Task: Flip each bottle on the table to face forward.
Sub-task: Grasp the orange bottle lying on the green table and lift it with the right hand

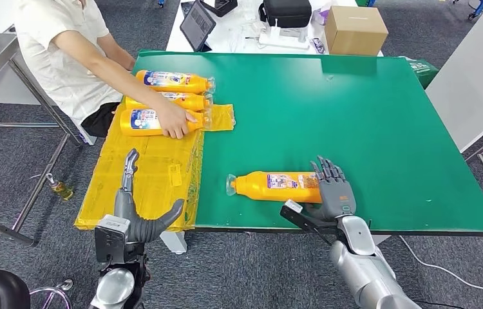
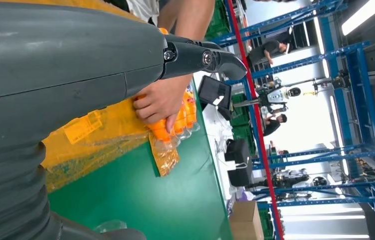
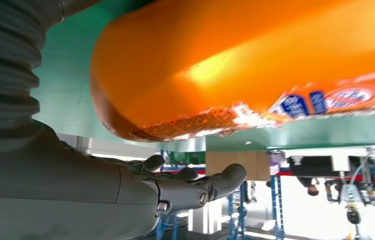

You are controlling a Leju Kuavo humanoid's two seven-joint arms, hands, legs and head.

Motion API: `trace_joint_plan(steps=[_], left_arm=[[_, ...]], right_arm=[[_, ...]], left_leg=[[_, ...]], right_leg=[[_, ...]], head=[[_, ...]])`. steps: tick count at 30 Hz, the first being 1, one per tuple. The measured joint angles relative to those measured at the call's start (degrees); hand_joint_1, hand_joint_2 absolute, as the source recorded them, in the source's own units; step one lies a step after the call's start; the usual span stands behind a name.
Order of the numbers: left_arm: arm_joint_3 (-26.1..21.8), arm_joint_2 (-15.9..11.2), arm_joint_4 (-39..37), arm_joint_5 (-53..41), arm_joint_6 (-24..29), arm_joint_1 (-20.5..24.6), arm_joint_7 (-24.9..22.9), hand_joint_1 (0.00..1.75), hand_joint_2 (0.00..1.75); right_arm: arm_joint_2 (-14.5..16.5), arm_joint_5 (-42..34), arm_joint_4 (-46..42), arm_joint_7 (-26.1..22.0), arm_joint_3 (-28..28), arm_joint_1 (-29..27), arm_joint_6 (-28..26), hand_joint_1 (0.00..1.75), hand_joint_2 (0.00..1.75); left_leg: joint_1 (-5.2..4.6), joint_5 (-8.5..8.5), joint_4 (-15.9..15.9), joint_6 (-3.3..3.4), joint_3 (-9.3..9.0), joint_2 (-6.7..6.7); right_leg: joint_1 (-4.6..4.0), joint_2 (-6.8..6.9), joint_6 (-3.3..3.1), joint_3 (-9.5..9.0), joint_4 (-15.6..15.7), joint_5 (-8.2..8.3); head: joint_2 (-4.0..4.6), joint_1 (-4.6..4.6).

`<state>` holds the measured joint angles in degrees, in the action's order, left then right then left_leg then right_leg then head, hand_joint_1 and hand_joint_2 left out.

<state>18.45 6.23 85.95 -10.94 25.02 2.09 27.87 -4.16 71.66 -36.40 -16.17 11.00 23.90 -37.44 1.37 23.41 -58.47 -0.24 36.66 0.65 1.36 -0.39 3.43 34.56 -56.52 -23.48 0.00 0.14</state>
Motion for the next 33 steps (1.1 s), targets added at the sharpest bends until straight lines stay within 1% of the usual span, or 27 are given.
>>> trace_joint_plan(steps=[1, 3, 4, 5, 7, 11, 18, 24, 26, 28, 33], left_arm=[[0.06, 0.02, -0.16, 0.03, -0.04, 0.08, 0.00, 0.00, 1.75], [0.29, 0.04, -0.50, 0.11, -0.15, 0.20, 0.00, 0.00, 1.75], [0.45, 0.04, -0.65, 0.19, -0.22, 0.24, 0.00, 0.00, 1.75], [0.61, 0.05, -0.78, 0.31, -0.28, 0.29, 0.00, 0.00, 1.75], [0.81, 0.06, -1.00, 0.53, -0.34, 0.34, 0.00, 0.00, 1.75], [0.98, 0.07, -1.39, 0.91, -0.58, 0.50, 0.00, 0.00, 1.75], [1.49, 0.04, -1.54, 2.02, -2.27, 1.11, -0.29, 0.00, 1.75], [1.93, 0.04, -1.56, 2.24, -2.52, 1.21, -0.52, 0.00, 1.75], [2.04, 0.04, -1.56, 2.47, -2.58, 1.21, -0.55, 0.00, 1.75], [2.12, 0.04, -1.56, 3.18, -2.55, 1.21, -0.50, 0.00, 1.75], [2.13, 0.34, -1.54, 7.83, -2.40, 1.12, -0.14, 0.00, 1.75]], right_arm=[[-0.05, -0.03, 0.63, 0.03, 0.29, 0.36, 0.38, 0.16, 1.75], [-0.16, -0.07, 1.90, 0.10, 0.88, 1.03, 1.19, 0.93, 1.75], [-0.23, -0.07, 2.49, 0.13, 1.19, 1.34, 1.63, 1.35, 1.75], [-0.33, -0.07, 3.05, 0.14, 1.49, 1.60, 2.07, 1.63, 1.75], [-0.56, -0.13, 3.98, 0.10, 2.03, 1.94, 2.88, 1.73, 1.75], [-1.00, -0.62, 5.36, -0.03, 2.87, 2.73, 4.08, 1.75, 1.75], [-2.16, -2.16, 6.27, -0.32, 4.21, 4.84, 8.90, 1.75, 1.75], [-2.97, -3.70, 6.59, -0.45, 4.77, 5.48, 10.03, 1.75, 1.75], [-3.03, -6.33, 6.61, -2.05, 4.72, 5.47, 10.50, 1.75, 1.75], [-2.92, -10.73, 6.58, -4.74, 4.32, 5.42, 11.31, 1.75, 1.75], [-1.56, -22.85, 5.27, -11.66, 1.70, 3.99, 12.45, 1.63, 1.75]], left_leg=[[0.00, 0.00, 0.00, 0.00, -0.02, -0.01], [0.00, 0.00, 0.00, 0.00, -0.07, -0.04], [0.00, 0.00, 0.00, 0.00, -0.10, -0.06], [0.01, 0.00, 0.00, 0.00, -0.12, -0.07], [0.01, 0.00, 0.00, 0.00, -0.16, -0.08], [0.00, -0.01, 0.00, 0.01, -0.23, -0.07], [-0.01, -0.01, 0.00, 0.02, -0.38, -0.05], [-0.01, -0.02, 0.00, 0.02, -0.41, -0.04], [-0.01, -0.02, 0.00, 0.02, -0.41, -0.05], [-0.01, -0.01, 0.00, 0.02, -0.41, -0.05], [0.00, -0.01, 0.00, 0.02, -0.38, -0.06]], right_leg=[[0.00, 0.00, 0.00, -0.01, 0.00, 0.00], [0.00, -0.01, 0.00, -0.04, 0.00, 0.00], [0.00, -0.02, -0.01, -0.06, 0.00, 0.01], [-0.01, -0.02, -0.01, -0.08, 0.00, 0.01], [-0.01, -0.02, -0.01, -0.11, 0.01, 0.01], [0.00, -0.02, -0.01, -0.19, 0.01, 0.01], [0.00, -0.02, 0.00, -0.36, 0.03, 0.02], [0.00, -0.01, 0.01, -0.39, 0.03, 0.02], [0.00, -0.02, 0.01, -0.39, 0.03, 0.02], [0.00, -0.02, 0.01, -0.39, 0.03, 0.02], [-0.01, -0.02, 0.01, -0.38, 0.01, 0.02]], head=[[0.00, 0.00], [0.00, -0.01], [0.00, -0.01], [0.00, -0.01], [0.00, -0.01], [0.00, 0.01], [0.00, -0.01], [0.00, -0.01], [0.00, 0.00], [0.00, 0.01], [0.00, 0.00]])
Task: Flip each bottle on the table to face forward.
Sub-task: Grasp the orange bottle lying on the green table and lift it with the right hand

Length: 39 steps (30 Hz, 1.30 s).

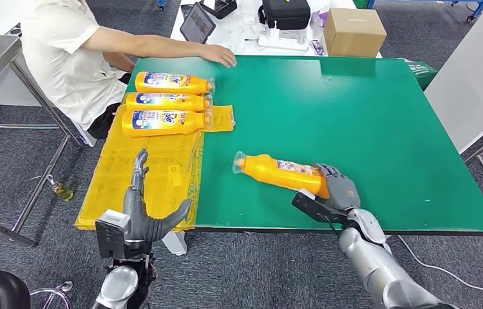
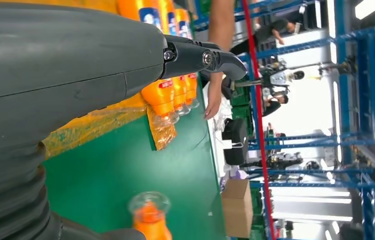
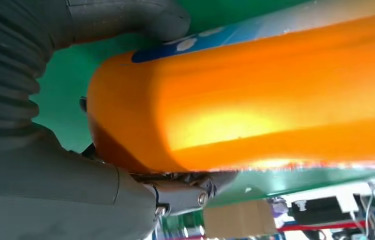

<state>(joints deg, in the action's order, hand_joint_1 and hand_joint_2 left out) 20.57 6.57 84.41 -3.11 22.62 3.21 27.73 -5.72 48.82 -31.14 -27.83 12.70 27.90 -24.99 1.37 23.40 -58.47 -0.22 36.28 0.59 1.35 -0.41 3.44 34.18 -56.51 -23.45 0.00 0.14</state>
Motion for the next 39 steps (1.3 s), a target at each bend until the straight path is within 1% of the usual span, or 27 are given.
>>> trace_joint_plan(steps=[3, 6, 9, 14, 17, 21, 25, 27, 31, 36, 38, 39], left_arm=[[0.00, 0.28, 0.00, 4.15, -0.77, -0.33, -0.23, 0.00, 1.75], [0.16, 0.62, 0.02, 8.59, -2.99, -1.18, -1.20, 0.00, 1.75], [0.69, 1.06, -0.01, 12.66, -5.22, -2.13, -2.37, 0.00, 1.75], [2.50, 1.82, -0.33, 17.41, -5.91, -3.14, -2.70, 0.00, 1.75], [3.62, 2.08, -0.64, 18.99, -5.94, -3.30, -2.78, 0.00, 1.75], [5.27, 2.08, -1.16, 19.88, -6.87, -3.23, -2.79, 0.00, 1.75], [6.58, 2.07, -1.45, 20.27, -8.01, -2.67, -2.76, 0.00, 1.75], [7.03, 2.07, -1.48, 20.98, -8.74, -2.17, -2.84, 0.00, 1.75], [7.55, 2.10, -1.49, 24.21, -10.87, -1.06, -4.18, 0.00, 1.75], [7.67, 2.11, -1.49, 27.13, -12.25, -0.47, -5.33, 0.00, 1.75], [7.70, 2.11, -1.49, 28.38, -12.41, -0.31, -5.50, 0.00, 1.75], [7.70, 2.11, -1.49, 29.34, -12.49, -0.21, -5.63, 0.00, 1.75]], right_arm=[[1.71, -6.65, -3.40, -3.18, -1.19, -2.29, 0.04, 1.58, 1.75], [3.50, -12.24, -9.25, -4.53, -1.37, -5.24, -0.10, 1.48, 1.75], [5.25, -16.93, -16.04, -5.37, -1.31, -7.84, -0.73, 1.44, 1.75], [7.52, -21.98, -25.94, -5.74, -0.60, -10.85, -2.88, 1.30, 1.75], [8.45, -23.42, -29.31, -5.77, 0.22, -11.91, -3.20, 1.32, 1.75], [9.60, -24.25, -30.43, -6.39, 2.26, -12.62, -1.75, 1.43, 1.75], [10.77, -24.05, -30.04, -8.11, 5.82, -13.07, -0.32, 1.55, 1.75], [11.49, -23.98, -29.64, -9.19, 7.82, -13.23, -0.01, 1.59, 1.75], [13.13, -23.34, -28.72, -11.36, 12.29, -13.54, -0.86, 1.59, 1.75], [14.33, -23.30, -27.90, -11.96, 16.92, -13.77, -3.11, 1.63, 1.75], [14.37, -24.18, -27.80, -11.97, 18.37, -13.80, -3.89, 1.59, 1.75], [14.33, -24.79, -27.79, -11.97, 19.36, -13.81, -4.50, 1.54, 1.75]], left_leg=[[0.01, 0.00, 0.00, 0.00, 0.04, 0.00], [0.02, 0.00, 0.00, -0.01, 0.14, 0.02], [0.02, 0.00, 0.00, -0.01, 0.24, 0.02], [-0.01, 0.01, 0.00, 0.00, 0.37, 0.03], [-0.01, 0.01, 0.00, 0.00, 0.38, 0.02], [0.02, 0.00, 0.01, 0.00, 0.37, 0.01], [0.03, 0.00, 0.01, -0.01, 0.38, 0.01], [0.03, 0.00, 0.01, -0.01, 0.39, 0.01], [0.02, 0.00, 0.01, -0.01, 0.41, 0.01], [0.02, 0.00, 0.01, -0.01, 0.41, 0.01], [0.02, 0.00, 0.01, -0.01, 0.41, 0.01], [0.02, 0.00, 0.01, -0.01, 0.41, 0.01]], right_leg=[[-0.02, 0.00, 0.00, 0.05, -0.01, 0.00], [-0.02, 0.00, 0.00, 0.12, -0.03, -0.02], [-0.01, 0.01, 0.00, 0.22, -0.03, -0.03], [0.02, 0.01, 0.00, 0.34, -0.02, -0.03], [0.01, 0.01, 0.00, 0.36, -0.02, -0.02], [-0.01, 0.00, 0.00, 0.38, -0.02, -0.02], [-0.02, 0.00, -0.01, 0.40, -0.03, -0.03], [-0.01, 0.01, -0.01, 0.40, -0.03, -0.03], [-0.01, 0.00, -0.01, 0.43, -0.03, -0.03], [-0.01, 0.01, -0.01, 0.44, -0.03, -0.03], [-0.01, 0.01, -0.01, 0.43, -0.03, -0.03], [-0.01, 0.01, -0.01, 0.43, -0.03, -0.03]], head=[[0.00, -0.01], [0.00, -0.02], [0.00, -0.01], [0.00, 0.00], [0.00, 0.00], [0.01, -0.01], [0.00, -0.01], [0.00, 0.00], [0.00, 0.00], [0.00, 0.00], [0.00, 0.01], [0.00, 0.01]])
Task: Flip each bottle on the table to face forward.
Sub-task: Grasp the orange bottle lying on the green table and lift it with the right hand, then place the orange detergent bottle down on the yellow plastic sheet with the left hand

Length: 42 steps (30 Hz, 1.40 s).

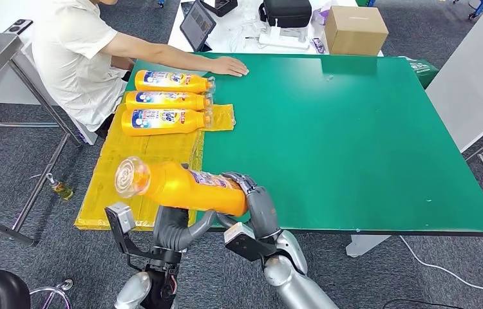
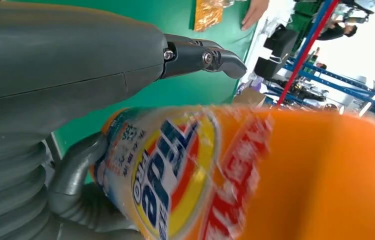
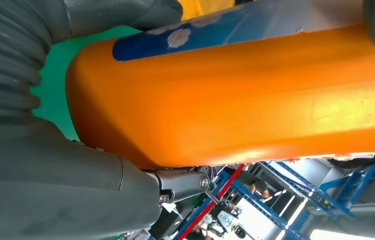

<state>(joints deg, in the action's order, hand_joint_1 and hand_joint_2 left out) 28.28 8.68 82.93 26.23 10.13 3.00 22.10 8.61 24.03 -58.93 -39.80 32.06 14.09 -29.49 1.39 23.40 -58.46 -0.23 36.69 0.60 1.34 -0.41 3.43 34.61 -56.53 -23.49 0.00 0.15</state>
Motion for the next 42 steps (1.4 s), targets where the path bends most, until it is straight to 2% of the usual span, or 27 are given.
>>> trace_joint_plan(steps=[3, 5, 6, 9, 10, 14, 15, 18, 19, 21, 25, 29, 33, 36, 39, 42], left_arm=[[-0.01, 0.03, 0.08, 3.22, -0.27, 0.19, -0.19, 0.00, 1.75], [-0.06, 0.10, 0.65, 5.56, -0.73, 0.09, -0.07, 0.00, 1.75], [-0.08, 0.14, 1.21, 6.57, -0.98, -0.03, 0.08, 0.37, 1.75], [-0.15, 0.21, 3.58, 7.86, -1.01, -0.48, 0.89, 1.68, 1.75], [-0.20, 0.25, 4.28, 7.91, -0.81, -0.64, 1.17, 1.75, 1.75], [-0.57, 0.37, 5.77, 8.31, -0.04, -1.31, 1.95, 1.75, 1.75], [-0.69, 0.37, 5.95, 8.50, -0.01, -1.48, 2.17, 1.75, 1.75], [-1.02, 0.37, 6.27, 8.61, -0.03, -2.01, 3.01, 1.75, 1.75], [-1.13, 0.37, 6.33, 8.46, -0.03, -2.15, 3.30, 1.75, 1.75], [-1.35, 0.37, 6.36, 8.15, -0.03, -2.32, 3.72, 1.75, 1.75], [-1.73, 0.38, 6.43, 7.95, -0.02, -2.32, 4.09, 1.75, 1.75], [-2.08, 0.32, 6.56, 6.66, 0.38, -1.85, 4.50, 1.75, 1.75], [-2.57, -0.43, 6.62, 0.86, 2.84, -2.04, 6.28, 1.75, 1.75], [-3.98, -1.93, 6.89, -8.30, 6.65, -3.24, 6.75, 1.75, 1.75], [-5.50, -3.17, 6.77, -18.52, 10.53, -3.85, 6.41, 1.75, 1.75], [-6.99, -3.87, 6.18, -29.33, 15.57, -3.82, 6.87, 1.75, 1.75]], right_arm=[[-0.26, -1.54, -0.02, 0.02, 3.43, 0.03, -1.42, 1.40, 1.75], [-0.44, -2.45, 0.04, 0.06, 5.52, 0.14, -1.74, 1.40, 1.75], [-0.49, -2.88, 0.13, 0.10, 6.44, 0.26, -1.85, 1.41, 1.75], [-0.52, -3.85, 0.60, 0.18, 8.89, 0.64, -1.95, 1.40, 1.75], [-0.52, -4.12, 0.81, 0.18, 9.55, 0.76, -1.89, 1.39, 1.75], [-0.51, -4.88, 1.62, 0.20, 11.17, 1.43, -1.52, 1.41, 1.75], [-0.51, -5.04, 1.85, 0.20, 11.47, 1.59, -1.41, 1.33, 1.75], [-0.49, -5.54, 2.75, 0.18, 12.28, 2.00, -1.09, 0.75, 1.75], [-0.48, -5.68, 3.10, 0.17, 12.50, 2.14, -0.95, 0.65, 1.75], [-0.45, -5.89, 3.78, 0.12, 12.88, 2.42, -0.64, 0.61, 1.75], [-0.43, -6.01, 4.88, -0.08, 13.42, 2.58, -0.35, 0.00, 1.75], [-0.49, -6.61, 5.72, -0.17, 13.54, 2.22, -0.96, 0.00, 0.00], [-0.67, -7.17, 5.24, -0.17, 13.57, 0.59, -4.23, 0.00, 0.00], [-0.91, -5.71, 3.00, -0.19, 13.61, -1.44, -8.39, 0.00, 0.00], [-0.79, 1.30, -0.33, -0.20, 11.91, -3.60, -10.14, 0.00, 0.00], [0.98, 13.02, -5.95, -0.22, 5.05, -7.01, -10.26, 0.00, 0.00]], left_leg=[[0.00, 0.00, 0.00, 0.00, 0.00, -0.01], [0.00, 0.00, 0.00, 0.00, 0.01, -0.01], [0.00, 0.00, 0.00, 0.00, 0.01, -0.01], [0.00, 0.00, 0.00, 0.00, 0.01, -0.02], [0.00, 0.00, 0.00, 0.00, 0.02, -0.01], [0.00, 0.00, 0.00, 0.00, 0.02, -0.03], [0.00, 0.00, 0.00, 0.00, 0.02, -0.03], [0.00, 0.00, 0.00, 0.00, 0.02, -0.03], [0.00, 0.00, 0.00, 0.00, 0.02, -0.03], [0.00, 0.00, 0.00, 0.00, 0.02, -0.03], [0.00, 0.00, 0.00, 0.00, 0.02, -0.03], [0.00, 0.00, 0.00, 0.00, 0.04, -0.03], [0.00, 0.00, 0.00, 0.00, 0.06, -0.02], [0.01, 0.01, 0.01, -0.02, 0.08, -0.04], [0.03, 0.01, 0.01, -0.02, 0.11, -0.03], [0.03, 0.01, 0.01, -0.02, 0.16, -0.02]], right_leg=[[0.00, 0.00, 0.00, 0.01, 0.00, 0.00], [0.00, -0.01, 0.00, 0.01, 0.00, 0.00], [0.00, -0.01, 0.00, 0.02, 0.00, 0.00], [0.00, -0.01, 0.00, 0.04, 0.00, 0.00], [0.00, 0.00, 0.00, 0.04, 0.00, 0.00], [0.00, -0.01, -0.01, 0.07, 0.00, 0.00], [0.00, -0.01, -0.01, 0.07, 0.00, 0.00], [0.00, -0.01, -0.01, 0.07, 0.00, 0.00], [0.00, -0.01, -0.01, 0.08, 0.00, 0.00], [0.00, -0.02, -0.01, 0.08, 0.00, 0.00], [0.00, -0.03, -0.01, 0.09, 0.00, 0.00], [0.00, -0.03, -0.01, 0.09, 0.00, 0.00], [0.00, -0.03, -0.01, 0.07, 0.00, 0.00], [0.00, -0.03, -0.01, 0.14, 0.00, -0.01], [-0.01, -0.03, -0.02, 0.19, 0.00, -0.02], [-0.01, -0.03, -0.03, 0.22, -0.01, -0.02]], head=[[0.00, 0.00], [0.00, 0.00], [0.00, 0.00], [0.00, 0.00], [0.00, 0.01], [0.00, -0.01], [0.00, 0.00], [0.00, 0.00], [0.00, -0.01], [0.00, -0.01], [0.00, -0.01], [0.00, 0.01], [0.00, 0.02], [0.00, -0.01], [0.00, 0.01], [0.00, 0.01]])
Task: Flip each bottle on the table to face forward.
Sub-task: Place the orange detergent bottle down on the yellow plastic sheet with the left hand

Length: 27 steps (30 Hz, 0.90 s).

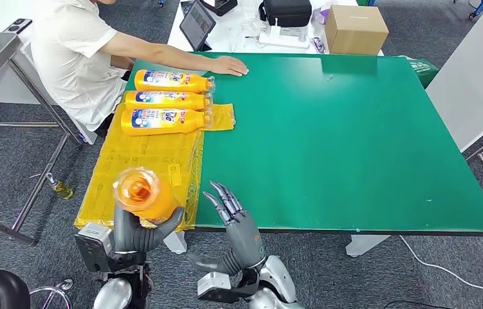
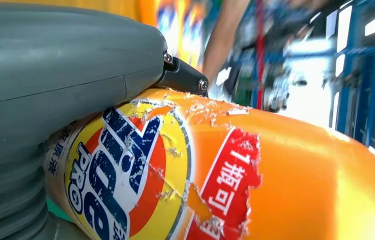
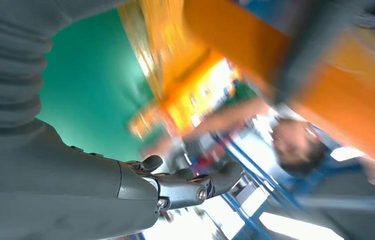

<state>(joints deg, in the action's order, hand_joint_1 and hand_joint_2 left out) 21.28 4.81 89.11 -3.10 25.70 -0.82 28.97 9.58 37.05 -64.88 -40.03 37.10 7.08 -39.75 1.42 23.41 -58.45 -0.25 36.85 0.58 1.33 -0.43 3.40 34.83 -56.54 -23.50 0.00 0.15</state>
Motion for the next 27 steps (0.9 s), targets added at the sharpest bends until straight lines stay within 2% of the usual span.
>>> trace_joint_plan(steps=[3, 7, 11, 14, 19, 23, 27], left_arm=[[-0.99, -0.49, -0.66, -9.89, 4.29, 0.11, -1.41, 1.75, 1.75], [-2.12, -1.62, -1.91, -23.78, 7.00, 0.34, -6.27, 1.75, 1.75], [-3.98, -2.60, -4.23, -32.94, 6.37, 1.45, -11.71, 1.75, 1.75], [-5.75, -3.38, -7.52, -38.04, 4.46, 3.03, -14.72, 1.75, 1.75], [-7.28, -4.16, -15.15, -42.03, -0.07, 7.53, -17.06, 1.75, 1.75], [-7.31, -3.79, -24.25, -43.03, -3.21, 14.29, -17.27, 1.75, 1.75], [-7.18, -2.10, -34.59, -42.87, -3.61, 21.53, -16.62, 1.75, 1.75]], right_arm=[[2.19, 7.19, -6.09, -0.02, -7.55, -2.47, -0.17, 0.00, 0.00], [5.32, 17.74, -15.60, 0.02, -18.14, -4.95, -0.38, 0.00, 0.00], [6.74, 17.92, -21.20, 0.05, -24.50, -6.49, -0.40, 0.00, 0.00], [7.45, 16.12, -22.92, 0.05, -26.36, -7.27, -0.40, 0.00, 0.00], [8.36, 13.53, -23.16, 0.05, -26.78, -7.69, -0.40, 0.00, 0.00], [8.38, 11.03, -22.08, 0.05, -26.43, -7.57, -0.40, 0.00, 0.00], [8.34, 9.69, -20.15, 0.05, -25.95, -7.12, -0.40, 0.00, 0.00]], left_leg=[[-0.01, -0.02, 0.00, 0.01, 0.01, 0.01], [-0.03, -0.02, 0.00, 0.02, 0.00, 0.00], [-0.03, -0.02, 0.00, 0.02, 0.00, 0.00], [-0.01, -0.02, 0.00, 0.01, -0.01, -0.05], [0.01, -0.04, 0.00, 0.00, -0.01, -0.04], [-0.01, -0.06, 0.00, 0.03, -0.04, 0.03], [-0.04, -0.09, 0.00, 0.06, -0.15, 0.05]], right_leg=[[0.01, 0.01, 0.00, 0.01, 0.00, 0.00], [0.02, 0.00, 0.01, 0.01, 0.00, 0.04], [0.02, 0.00, 0.01, 0.00, 0.01, 0.03], [0.01, -0.03, 0.00, 0.03, 0.00, 0.04], [0.00, -0.02, -0.01, 0.05, -0.01, 0.03], [0.02, 0.02, 0.01, -0.07, -0.01, 0.05], [0.03, 0.05, 0.02, -0.23, -0.01, 0.06]], head=[[0.00, 0.03], [0.00, 0.00], [0.00, 0.01], [0.00, 0.00], [0.00, 0.01], [0.00, 0.01], [0.00, 0.02]])
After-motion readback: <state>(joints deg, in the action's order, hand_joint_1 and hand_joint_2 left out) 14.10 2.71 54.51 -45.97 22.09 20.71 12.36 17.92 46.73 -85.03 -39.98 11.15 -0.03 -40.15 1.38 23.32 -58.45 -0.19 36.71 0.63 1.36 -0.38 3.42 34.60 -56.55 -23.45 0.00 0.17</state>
